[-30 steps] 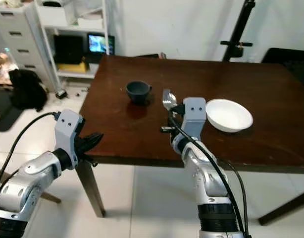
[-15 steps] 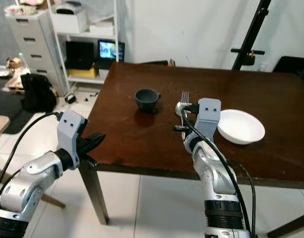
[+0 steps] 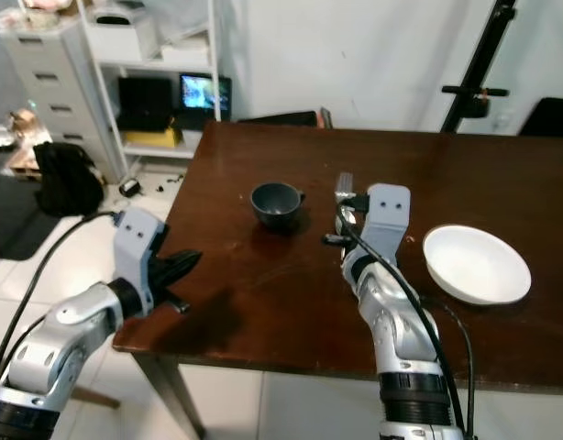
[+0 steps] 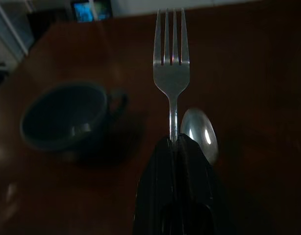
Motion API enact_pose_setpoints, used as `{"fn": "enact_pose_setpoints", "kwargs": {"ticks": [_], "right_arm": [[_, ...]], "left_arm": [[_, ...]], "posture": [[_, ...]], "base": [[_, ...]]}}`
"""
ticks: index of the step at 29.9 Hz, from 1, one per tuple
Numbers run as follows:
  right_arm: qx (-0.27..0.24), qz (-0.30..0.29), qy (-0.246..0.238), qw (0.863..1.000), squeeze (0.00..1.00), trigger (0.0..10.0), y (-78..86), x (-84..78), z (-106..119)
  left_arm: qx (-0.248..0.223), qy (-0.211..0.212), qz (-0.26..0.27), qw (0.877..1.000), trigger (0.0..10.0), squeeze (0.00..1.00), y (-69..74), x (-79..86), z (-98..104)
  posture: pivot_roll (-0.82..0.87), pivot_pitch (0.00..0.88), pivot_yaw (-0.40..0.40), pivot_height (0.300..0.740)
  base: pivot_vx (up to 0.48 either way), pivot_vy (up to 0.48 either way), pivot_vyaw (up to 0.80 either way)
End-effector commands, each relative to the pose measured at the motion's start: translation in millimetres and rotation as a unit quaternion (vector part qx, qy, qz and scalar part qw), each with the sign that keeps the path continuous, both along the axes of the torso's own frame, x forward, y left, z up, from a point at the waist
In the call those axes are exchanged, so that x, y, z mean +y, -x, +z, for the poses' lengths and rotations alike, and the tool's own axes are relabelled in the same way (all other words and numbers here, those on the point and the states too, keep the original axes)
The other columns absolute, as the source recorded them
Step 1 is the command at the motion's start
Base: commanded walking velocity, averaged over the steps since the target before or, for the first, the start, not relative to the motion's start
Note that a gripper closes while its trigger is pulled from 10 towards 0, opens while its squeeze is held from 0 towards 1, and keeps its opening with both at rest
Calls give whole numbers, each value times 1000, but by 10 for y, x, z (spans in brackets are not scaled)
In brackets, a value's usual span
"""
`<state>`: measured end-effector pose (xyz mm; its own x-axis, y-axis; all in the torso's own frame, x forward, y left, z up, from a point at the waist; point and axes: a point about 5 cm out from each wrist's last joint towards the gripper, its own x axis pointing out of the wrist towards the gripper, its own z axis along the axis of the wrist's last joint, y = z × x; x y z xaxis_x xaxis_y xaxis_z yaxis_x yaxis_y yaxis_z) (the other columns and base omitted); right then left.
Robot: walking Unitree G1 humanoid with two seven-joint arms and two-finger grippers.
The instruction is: Setting the table
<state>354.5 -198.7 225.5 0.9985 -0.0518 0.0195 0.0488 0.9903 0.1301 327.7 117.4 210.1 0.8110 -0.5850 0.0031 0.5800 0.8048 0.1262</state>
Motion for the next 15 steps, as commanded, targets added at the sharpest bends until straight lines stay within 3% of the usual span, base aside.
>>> {"fn": "enact_pose_setpoints", "kwargs": {"ticks": [1,10,15], "right_arm": [[4,5,-5,1000,0,10000,0,49,-35],[6,-1,-3,1000,0,10000,0,34,-41],[20,2,26,999,0,10000,-2,37,-70]], "left_arm": [[12,-2,8,1000,10000,0,12,55,-54],[15,4,-1,1000,10000,0,31,34,-45],[17,4,-1,1000,10000,0,33,36,-52]], "posture": [[-42,119,79,740],[-40,121,78,740],[-39,123,77,740]], "base": [[0,0,0],[0,0,0],[0,0,0]]}}
